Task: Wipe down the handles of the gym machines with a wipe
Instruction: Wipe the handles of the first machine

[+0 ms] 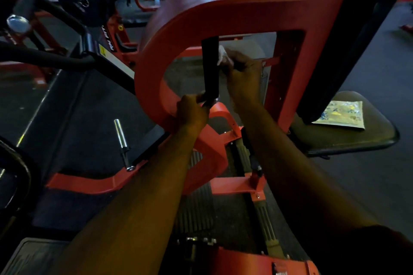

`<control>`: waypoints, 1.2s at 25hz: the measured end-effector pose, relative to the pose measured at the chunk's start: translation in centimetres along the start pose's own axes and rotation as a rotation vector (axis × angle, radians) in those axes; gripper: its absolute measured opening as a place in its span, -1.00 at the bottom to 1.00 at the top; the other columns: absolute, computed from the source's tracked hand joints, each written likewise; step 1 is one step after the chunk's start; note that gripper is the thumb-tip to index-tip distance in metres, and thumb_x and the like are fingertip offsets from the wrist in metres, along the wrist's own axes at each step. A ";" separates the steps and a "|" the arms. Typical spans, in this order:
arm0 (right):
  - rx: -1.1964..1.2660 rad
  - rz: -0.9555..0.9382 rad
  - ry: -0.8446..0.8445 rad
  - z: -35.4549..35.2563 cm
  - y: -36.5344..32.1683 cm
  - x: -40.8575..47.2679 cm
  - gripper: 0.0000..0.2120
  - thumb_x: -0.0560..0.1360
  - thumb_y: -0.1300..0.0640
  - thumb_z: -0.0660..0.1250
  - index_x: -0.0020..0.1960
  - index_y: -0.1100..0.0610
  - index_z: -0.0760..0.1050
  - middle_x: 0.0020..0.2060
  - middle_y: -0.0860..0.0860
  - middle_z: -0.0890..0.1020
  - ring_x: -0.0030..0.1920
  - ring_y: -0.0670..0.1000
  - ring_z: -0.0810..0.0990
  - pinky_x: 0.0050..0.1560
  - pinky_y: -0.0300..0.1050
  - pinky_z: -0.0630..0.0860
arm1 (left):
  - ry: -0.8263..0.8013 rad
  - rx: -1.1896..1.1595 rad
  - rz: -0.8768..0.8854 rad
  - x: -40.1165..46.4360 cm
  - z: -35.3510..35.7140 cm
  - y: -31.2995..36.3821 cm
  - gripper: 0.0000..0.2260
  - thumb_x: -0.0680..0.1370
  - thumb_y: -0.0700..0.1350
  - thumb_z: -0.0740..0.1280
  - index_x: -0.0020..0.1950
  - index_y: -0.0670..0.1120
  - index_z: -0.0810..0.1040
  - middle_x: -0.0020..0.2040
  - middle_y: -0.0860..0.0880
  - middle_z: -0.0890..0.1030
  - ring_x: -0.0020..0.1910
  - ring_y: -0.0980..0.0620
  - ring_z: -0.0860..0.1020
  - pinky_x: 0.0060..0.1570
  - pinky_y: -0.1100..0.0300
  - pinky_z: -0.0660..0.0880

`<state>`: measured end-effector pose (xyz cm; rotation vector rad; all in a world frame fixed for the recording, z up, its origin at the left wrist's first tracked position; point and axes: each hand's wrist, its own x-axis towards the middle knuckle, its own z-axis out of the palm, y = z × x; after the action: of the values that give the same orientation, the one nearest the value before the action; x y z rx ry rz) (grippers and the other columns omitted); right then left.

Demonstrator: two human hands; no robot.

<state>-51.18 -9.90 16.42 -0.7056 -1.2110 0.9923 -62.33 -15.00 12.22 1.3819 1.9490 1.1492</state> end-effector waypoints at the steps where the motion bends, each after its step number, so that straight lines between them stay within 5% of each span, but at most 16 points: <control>1: -0.101 -0.056 0.065 0.1 0.6 -1.1 -0.88 0.48 0.35 0.39 -0.02 0.22 0.63 -0.14 0.05 0.68 -0.06 -0.05 0.65 -0.03 -0.14 0.59 | -0.021 -0.018 0.003 0.0 -0.3 0.1 -0.73 0.47 -0.08 0.51 0.15 -0.10 0.69 0.10 -0.14 0.69 0.15 -0.07 0.63 0.00 0.15 0.50; 5: -0.387 0.242 0.258 -1.2 5.2 -7.5 -0.88 0.45 0.35 0.42 -0.04 0.22 0.68 -0.25 -0.08 0.69 -0.24 -0.22 0.63 -0.11 -0.16 0.57 | -0.113 -0.119 -0.031 -0.1 -1.4 0.9 -0.75 0.45 -0.22 0.50 0.13 -0.17 0.69 0.05 -0.11 0.71 0.07 0.03 0.64 0.01 0.12 0.53; 10: 0.313 0.632 0.461 1.5 3.8 -5.8 -0.79 0.60 0.14 0.31 -0.06 0.27 0.61 -0.17 0.12 0.66 -0.19 -0.06 0.63 -0.24 -0.27 0.57 | -0.112 -0.262 0.012 -0.2 -1.6 2.0 -0.78 0.35 -0.14 0.47 -0.01 -0.08 0.72 -0.11 -0.07 0.73 -0.08 -0.04 0.69 -0.07 -0.05 0.63; 14: 0.382 0.868 0.418 2.5 2.4 -7.5 -0.75 0.62 0.36 0.13 -0.18 0.21 0.45 -0.53 0.00 0.53 -0.58 -0.16 0.50 -0.53 -0.37 0.41 | -0.160 -0.276 -0.056 -0.5 -1.4 1.1 -0.56 0.19 0.09 0.41 0.04 0.00 0.71 -0.10 -0.01 0.73 -0.04 -0.05 0.68 -0.06 -0.03 0.62; 18: 0.637 0.803 0.535 3.6 2.6 -7.7 -0.74 0.62 0.36 0.07 -0.16 0.20 0.44 -0.31 0.07 0.51 -0.38 -0.07 0.53 -0.40 -0.36 0.49 | -0.254 -0.406 -0.077 -0.7 -1.7 0.6 -0.67 0.21 0.15 0.36 -0.06 0.25 0.69 -0.08 0.03 0.72 -0.01 -0.04 0.66 0.07 -0.07 0.59; 21: 0.534 0.792 0.487 4.4 2.2 -8.4 -0.78 0.58 0.41 0.11 -0.13 0.26 0.47 -0.25 0.11 0.50 -0.42 -0.07 0.58 -0.42 -0.31 0.52 | -0.274 -0.511 -0.082 -1.3 -2.8 0.5 -0.77 0.21 0.07 0.44 -0.19 0.36 0.67 -0.11 0.09 0.70 -0.05 0.04 0.63 0.02 0.08 0.55; 25: 0.518 0.637 0.444 4.2 0.8 -12.5 -0.79 0.58 0.44 0.17 0.16 0.39 0.50 -0.18 0.12 0.65 -0.24 -0.08 0.66 -0.22 -0.26 0.60 | -0.235 -0.657 -0.147 -2.7 -2.7 0.1 -0.67 0.42 -0.30 0.39 -0.09 0.15 0.70 -0.19 0.06 0.70 -0.11 0.00 0.64 -0.08 0.12 0.55; 30: 0.596 0.498 0.629 1.0 -2.6 -16.3 -0.77 0.58 0.36 0.22 0.21 0.36 0.51 -0.01 0.20 0.64 -0.12 0.01 0.69 -0.04 -0.18 0.63 | -0.193 -0.594 -0.151 -6.1 0.0 1.2 -0.75 0.28 -0.07 0.50 -0.07 0.17 0.67 -0.02 -0.10 0.70 -0.04 -0.08 0.68 0.03 -0.06 0.63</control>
<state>-52.26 -25.80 11.96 -0.7643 -0.1594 1.3234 -59.42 -20.46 12.76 0.9675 1.3889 1.3227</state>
